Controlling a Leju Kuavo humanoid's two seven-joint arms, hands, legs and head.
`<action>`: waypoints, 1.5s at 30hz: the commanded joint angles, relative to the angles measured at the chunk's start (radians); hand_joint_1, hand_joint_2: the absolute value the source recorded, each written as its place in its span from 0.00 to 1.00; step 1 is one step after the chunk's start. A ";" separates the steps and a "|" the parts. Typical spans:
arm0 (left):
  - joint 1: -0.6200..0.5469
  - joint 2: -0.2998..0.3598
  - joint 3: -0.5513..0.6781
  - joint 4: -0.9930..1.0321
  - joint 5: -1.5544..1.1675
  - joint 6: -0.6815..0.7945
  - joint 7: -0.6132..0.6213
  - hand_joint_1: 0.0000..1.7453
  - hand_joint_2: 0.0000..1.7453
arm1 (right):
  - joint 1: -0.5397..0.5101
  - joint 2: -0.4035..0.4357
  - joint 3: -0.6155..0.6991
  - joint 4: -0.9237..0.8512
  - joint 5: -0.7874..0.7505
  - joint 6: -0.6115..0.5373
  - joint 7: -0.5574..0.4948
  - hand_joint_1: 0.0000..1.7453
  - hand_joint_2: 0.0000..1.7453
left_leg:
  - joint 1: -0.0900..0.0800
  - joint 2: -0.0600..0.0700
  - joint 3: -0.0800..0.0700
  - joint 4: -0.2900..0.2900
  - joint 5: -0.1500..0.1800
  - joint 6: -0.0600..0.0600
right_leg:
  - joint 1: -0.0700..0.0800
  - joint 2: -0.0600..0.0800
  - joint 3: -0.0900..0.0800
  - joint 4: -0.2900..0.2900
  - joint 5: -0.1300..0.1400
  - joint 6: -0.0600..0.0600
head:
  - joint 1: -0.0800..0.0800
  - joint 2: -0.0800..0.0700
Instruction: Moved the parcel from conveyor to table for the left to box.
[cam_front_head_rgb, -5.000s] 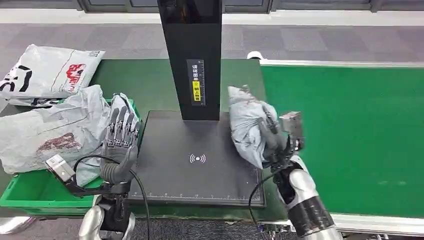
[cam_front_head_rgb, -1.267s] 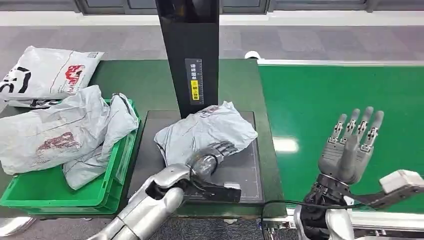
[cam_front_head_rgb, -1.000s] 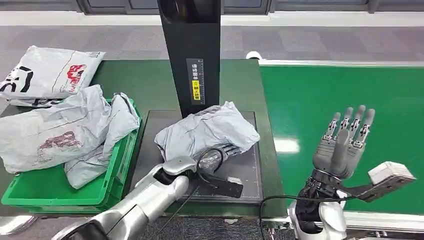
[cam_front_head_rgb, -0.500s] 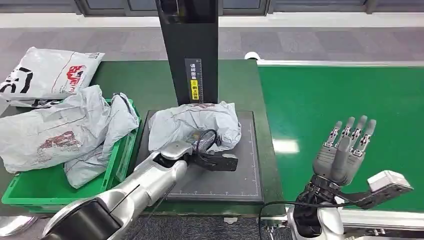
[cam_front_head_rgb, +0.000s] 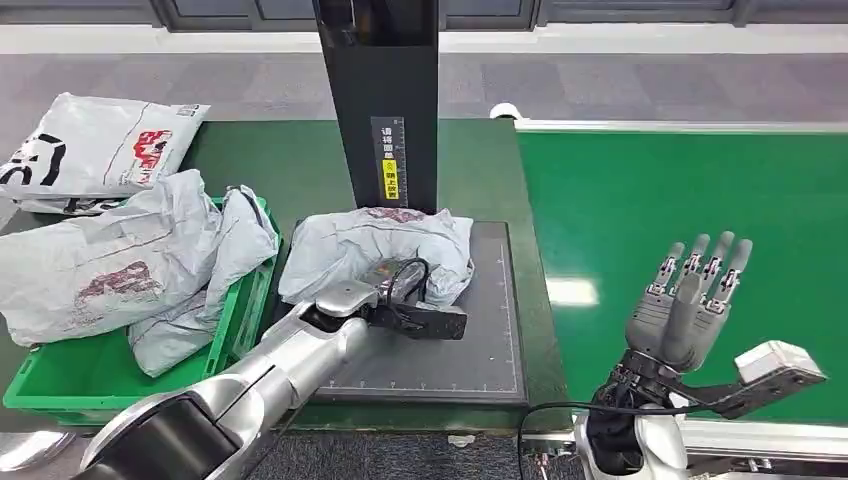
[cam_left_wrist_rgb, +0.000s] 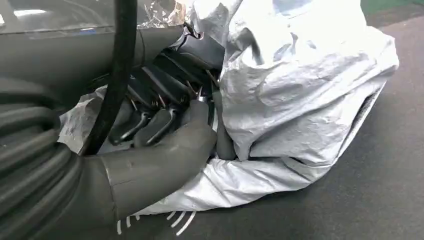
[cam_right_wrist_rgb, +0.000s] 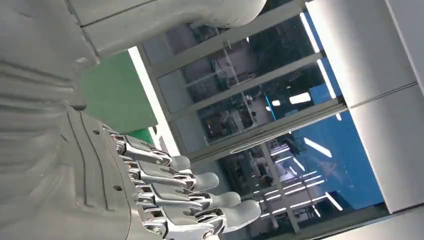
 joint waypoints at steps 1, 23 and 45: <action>-0.021 0.014 0.044 0.061 -0.001 -0.010 0.004 1.00 1.00 | -0.017 -0.001 -0.043 0.017 -0.004 -0.002 0.004 0.00 1.00 | 0.000 0.000 -0.002 -0.001 0.001 0.000 | 0.000 0.001 -0.002 -0.001 0.002 0.000 | 0.000 0.000; -0.026 0.035 0.131 -0.063 0.027 0.130 -0.037 1.00 1.00 | 0.019 -0.011 -0.063 -0.046 -0.024 0.070 0.028 0.00 1.00 | 0.001 -0.001 -0.003 0.001 0.001 0.001 | 0.001 0.000 -0.003 0.000 0.001 0.000 | 0.000 0.000; 0.232 0.139 0.245 -0.821 0.205 0.404 -0.067 0.00 1.00 | 0.046 -0.024 -0.047 -0.019 -0.011 0.091 0.107 0.00 1.00 | 0.000 -0.003 -0.010 -0.003 0.004 0.002 | 0.000 -0.003 -0.009 -0.003 0.003 0.001 | 0.000 0.000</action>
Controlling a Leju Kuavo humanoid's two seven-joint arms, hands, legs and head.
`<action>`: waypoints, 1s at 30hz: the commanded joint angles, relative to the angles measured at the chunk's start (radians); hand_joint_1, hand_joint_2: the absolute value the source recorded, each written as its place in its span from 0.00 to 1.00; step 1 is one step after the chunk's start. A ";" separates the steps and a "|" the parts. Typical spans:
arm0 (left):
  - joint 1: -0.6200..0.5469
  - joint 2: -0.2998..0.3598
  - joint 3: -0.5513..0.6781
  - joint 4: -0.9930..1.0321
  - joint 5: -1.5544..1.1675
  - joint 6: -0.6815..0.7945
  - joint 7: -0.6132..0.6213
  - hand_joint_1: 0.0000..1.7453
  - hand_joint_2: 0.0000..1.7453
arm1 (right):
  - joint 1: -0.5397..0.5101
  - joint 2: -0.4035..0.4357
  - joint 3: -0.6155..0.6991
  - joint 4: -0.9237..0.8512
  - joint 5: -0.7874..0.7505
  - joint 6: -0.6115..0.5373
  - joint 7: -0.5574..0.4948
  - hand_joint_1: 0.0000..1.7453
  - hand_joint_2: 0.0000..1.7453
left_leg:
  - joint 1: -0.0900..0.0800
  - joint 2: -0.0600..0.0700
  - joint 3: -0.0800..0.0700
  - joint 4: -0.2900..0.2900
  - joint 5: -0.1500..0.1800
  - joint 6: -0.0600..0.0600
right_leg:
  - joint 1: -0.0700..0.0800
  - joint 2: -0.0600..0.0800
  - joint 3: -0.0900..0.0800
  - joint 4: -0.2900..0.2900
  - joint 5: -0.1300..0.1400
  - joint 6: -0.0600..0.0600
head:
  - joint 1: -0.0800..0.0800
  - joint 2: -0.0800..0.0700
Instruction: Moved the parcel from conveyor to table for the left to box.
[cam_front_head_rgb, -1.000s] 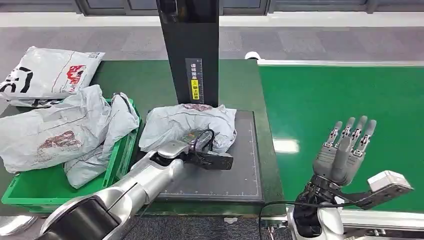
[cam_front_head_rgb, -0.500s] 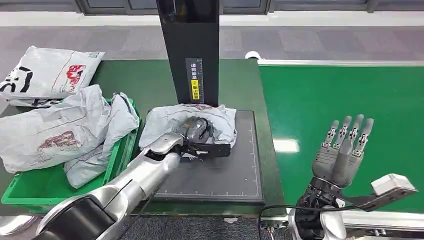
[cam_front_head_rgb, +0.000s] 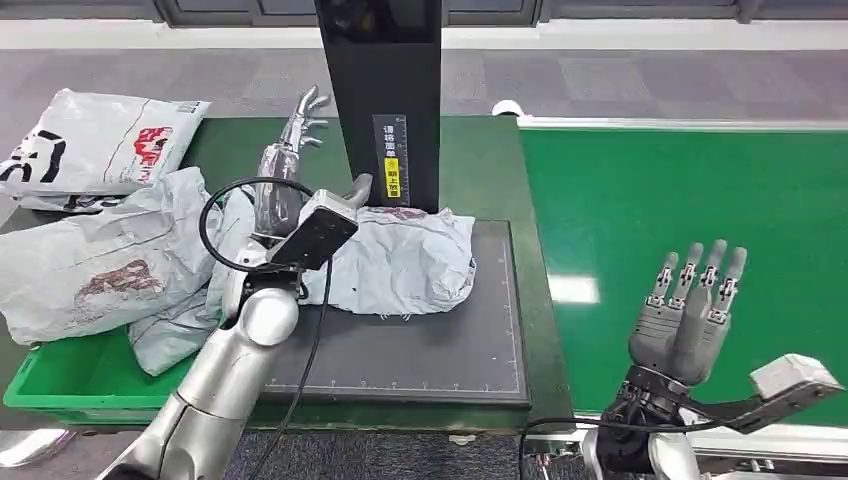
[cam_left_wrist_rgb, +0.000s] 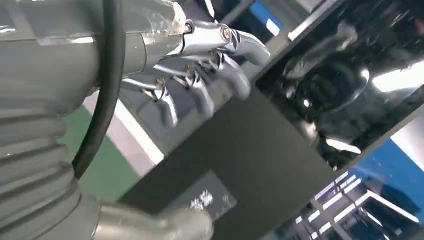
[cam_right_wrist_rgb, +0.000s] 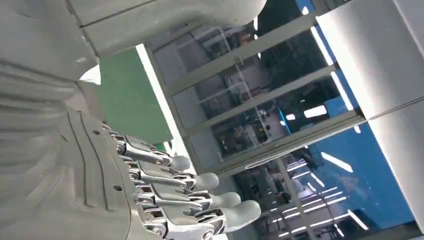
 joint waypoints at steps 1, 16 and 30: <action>-0.061 0.030 -0.084 0.179 -0.269 -0.105 0.207 0.00 1.00 | -0.032 -0.025 -0.027 0.077 0.010 0.031 0.029 0.00 1.00 | 0.000 -0.001 0.000 -0.003 0.002 0.001 | 0.000 -0.001 0.001 -0.003 0.002 0.000 | 0.000 0.000; -0.259 -0.038 -0.198 0.942 -0.624 -0.506 0.141 0.00 1.00 | -0.151 0.018 -0.032 0.224 0.026 0.108 0.047 0.00 1.00 | 0.000 0.001 0.001 -0.003 0.003 0.000 | 0.001 0.002 0.001 -0.004 0.004 0.001 | 0.000 0.000; -0.286 -0.054 -0.218 0.958 -0.644 -0.520 0.110 1.00 1.00 | -0.136 0.025 -0.057 0.199 0.017 0.104 0.029 0.00 1.00 | -0.001 -0.001 0.000 -0.002 0.004 0.001 | 0.000 0.000 0.001 -0.003 0.005 0.001 | 0.000 0.000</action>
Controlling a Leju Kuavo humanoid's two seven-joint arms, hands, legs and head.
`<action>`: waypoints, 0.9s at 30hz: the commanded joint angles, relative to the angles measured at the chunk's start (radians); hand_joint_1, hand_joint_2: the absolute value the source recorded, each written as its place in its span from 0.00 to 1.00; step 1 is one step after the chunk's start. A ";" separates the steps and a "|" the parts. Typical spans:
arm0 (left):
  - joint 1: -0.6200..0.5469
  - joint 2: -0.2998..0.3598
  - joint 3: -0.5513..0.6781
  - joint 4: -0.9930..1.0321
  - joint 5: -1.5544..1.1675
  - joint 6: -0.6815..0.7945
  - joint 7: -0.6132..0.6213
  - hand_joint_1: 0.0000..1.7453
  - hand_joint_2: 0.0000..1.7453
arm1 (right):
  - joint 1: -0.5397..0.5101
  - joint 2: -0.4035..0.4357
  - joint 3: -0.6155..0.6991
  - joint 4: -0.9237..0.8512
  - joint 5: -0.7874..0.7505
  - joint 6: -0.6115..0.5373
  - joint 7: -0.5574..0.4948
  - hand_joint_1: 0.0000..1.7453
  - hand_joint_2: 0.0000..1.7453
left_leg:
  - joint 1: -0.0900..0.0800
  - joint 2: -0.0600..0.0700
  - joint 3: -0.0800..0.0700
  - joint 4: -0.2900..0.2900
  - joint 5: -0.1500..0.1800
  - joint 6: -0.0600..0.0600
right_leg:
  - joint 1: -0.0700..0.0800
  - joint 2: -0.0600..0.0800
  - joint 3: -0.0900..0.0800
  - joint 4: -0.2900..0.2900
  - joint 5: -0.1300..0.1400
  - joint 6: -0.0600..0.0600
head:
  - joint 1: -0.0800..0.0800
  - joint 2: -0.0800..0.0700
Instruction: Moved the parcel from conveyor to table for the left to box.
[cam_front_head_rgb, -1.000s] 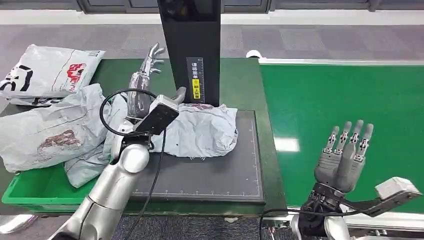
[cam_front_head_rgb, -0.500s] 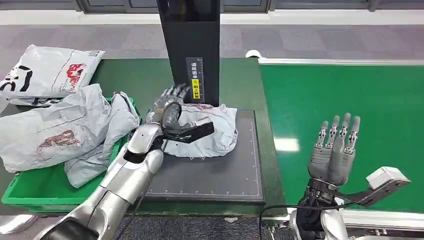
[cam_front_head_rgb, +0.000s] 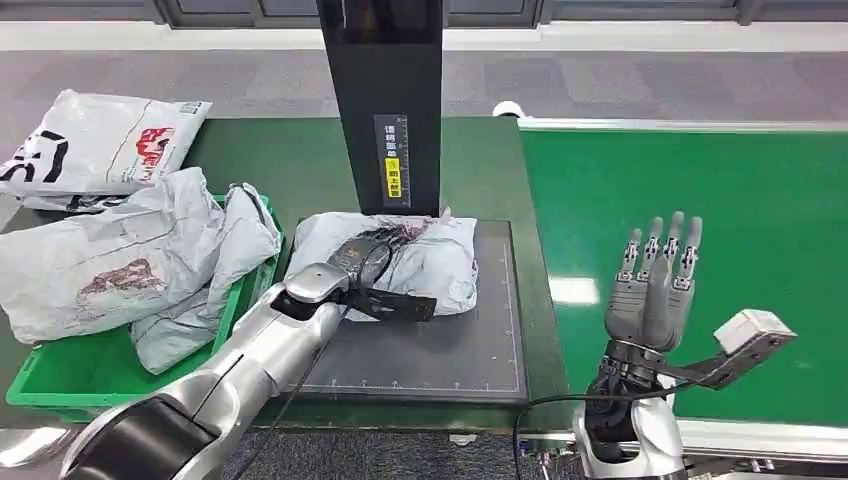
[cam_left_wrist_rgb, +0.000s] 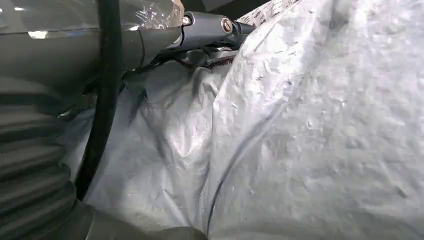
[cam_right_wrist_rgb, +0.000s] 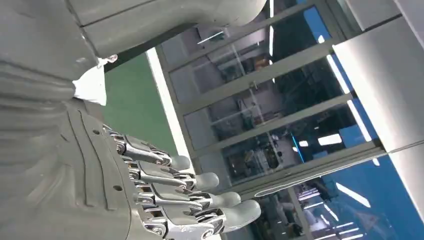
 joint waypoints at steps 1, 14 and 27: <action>-0.042 0.000 -0.105 0.127 -0.018 -0.005 -0.013 1.00 1.00 | -0.026 0.010 -0.059 0.059 -0.008 -0.001 -0.010 0.00 1.00 | 0.000 0.000 -0.001 -0.003 0.004 0.001 | 0.001 0.001 -0.001 -0.004 0.004 0.000 | 0.000 0.000; -0.047 -0.001 -0.101 0.116 -0.016 0.016 -0.027 1.00 1.00 | -0.018 0.009 -0.065 0.051 -0.013 0.000 -0.019 0.00 1.00 | 0.000 0.000 0.000 -0.002 0.005 0.001 | 0.000 0.001 -0.001 -0.003 0.005 0.000 | 0.000 0.000; 0.102 -0.004 0.180 -0.517 0.493 0.356 -0.200 1.00 1.00 | 0.089 0.018 -0.136 -0.113 -0.017 -0.023 -0.032 0.00 1.00 | 0.000 -0.004 -0.006 0.000 0.005 0.001 | 0.000 -0.003 -0.005 -0.001 0.004 0.000 | 0.000 0.000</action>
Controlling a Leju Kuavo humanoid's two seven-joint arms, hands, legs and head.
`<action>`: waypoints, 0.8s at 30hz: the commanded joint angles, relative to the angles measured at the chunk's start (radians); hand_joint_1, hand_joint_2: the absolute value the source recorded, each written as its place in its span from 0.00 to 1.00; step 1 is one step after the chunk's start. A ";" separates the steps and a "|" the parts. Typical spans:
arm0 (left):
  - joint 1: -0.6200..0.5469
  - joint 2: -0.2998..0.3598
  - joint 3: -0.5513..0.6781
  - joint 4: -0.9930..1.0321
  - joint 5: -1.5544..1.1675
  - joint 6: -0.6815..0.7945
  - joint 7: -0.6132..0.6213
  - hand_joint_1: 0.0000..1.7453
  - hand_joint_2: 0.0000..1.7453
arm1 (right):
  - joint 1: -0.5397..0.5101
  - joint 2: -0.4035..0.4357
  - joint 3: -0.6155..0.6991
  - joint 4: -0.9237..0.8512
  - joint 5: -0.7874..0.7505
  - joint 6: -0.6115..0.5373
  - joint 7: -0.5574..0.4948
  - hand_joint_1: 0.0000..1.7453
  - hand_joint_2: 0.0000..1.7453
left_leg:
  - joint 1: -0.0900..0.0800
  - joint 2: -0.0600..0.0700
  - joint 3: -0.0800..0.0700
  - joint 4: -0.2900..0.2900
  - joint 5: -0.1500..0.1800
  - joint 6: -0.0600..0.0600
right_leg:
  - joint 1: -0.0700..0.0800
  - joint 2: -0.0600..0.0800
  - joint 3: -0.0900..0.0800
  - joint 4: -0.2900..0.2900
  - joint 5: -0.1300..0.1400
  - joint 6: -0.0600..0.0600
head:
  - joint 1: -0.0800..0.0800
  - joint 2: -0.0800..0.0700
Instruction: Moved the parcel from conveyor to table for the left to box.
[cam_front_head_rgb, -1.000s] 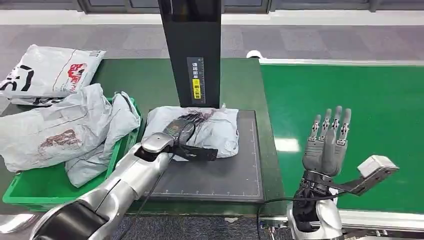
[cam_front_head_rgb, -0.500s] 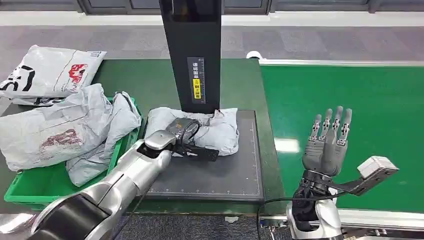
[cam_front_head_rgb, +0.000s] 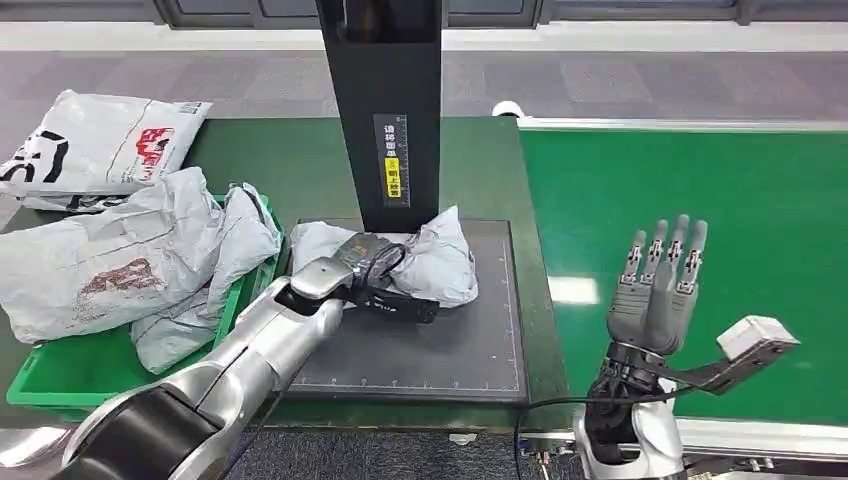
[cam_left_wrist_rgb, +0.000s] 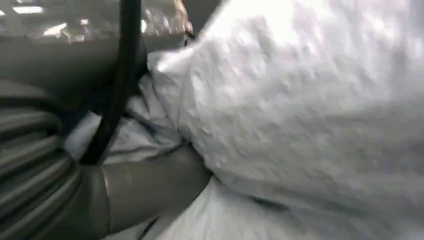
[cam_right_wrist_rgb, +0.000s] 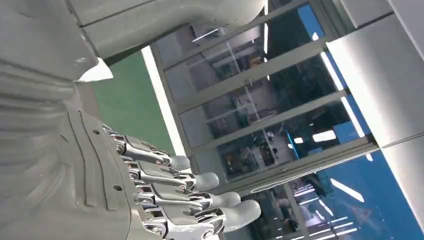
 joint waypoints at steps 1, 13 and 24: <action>0.166 0.006 0.224 -0.634 0.555 0.247 -0.146 1.00 1.00 | 0.073 0.017 -0.120 -0.111 -0.007 -0.027 0.003 0.00 1.00 | 0.001 -0.004 -0.005 0.000 0.002 0.001 | 0.001 -0.004 -0.003 -0.001 0.001 0.000 | 0.000 0.000; 0.462 0.001 0.424 -1.295 0.993 0.648 -0.490 1.00 1.00 | 0.057 0.011 -0.062 -0.038 -0.028 -0.062 -0.003 0.00 1.00 | 0.000 0.012 -0.007 -0.001 -0.002 -0.001 | 0.000 0.012 -0.011 0.000 0.001 -0.001 | 0.000 0.000; 0.270 -0.095 1.094 -1.395 0.430 0.648 -0.608 1.00 1.00 | 0.056 0.025 -0.028 -0.021 -0.033 -0.098 -0.006 0.00 1.00 | 0.003 0.008 -0.008 -0.002 -0.001 0.000 | 0.001 0.009 -0.010 -0.001 0.001 -0.001 | 0.000 0.000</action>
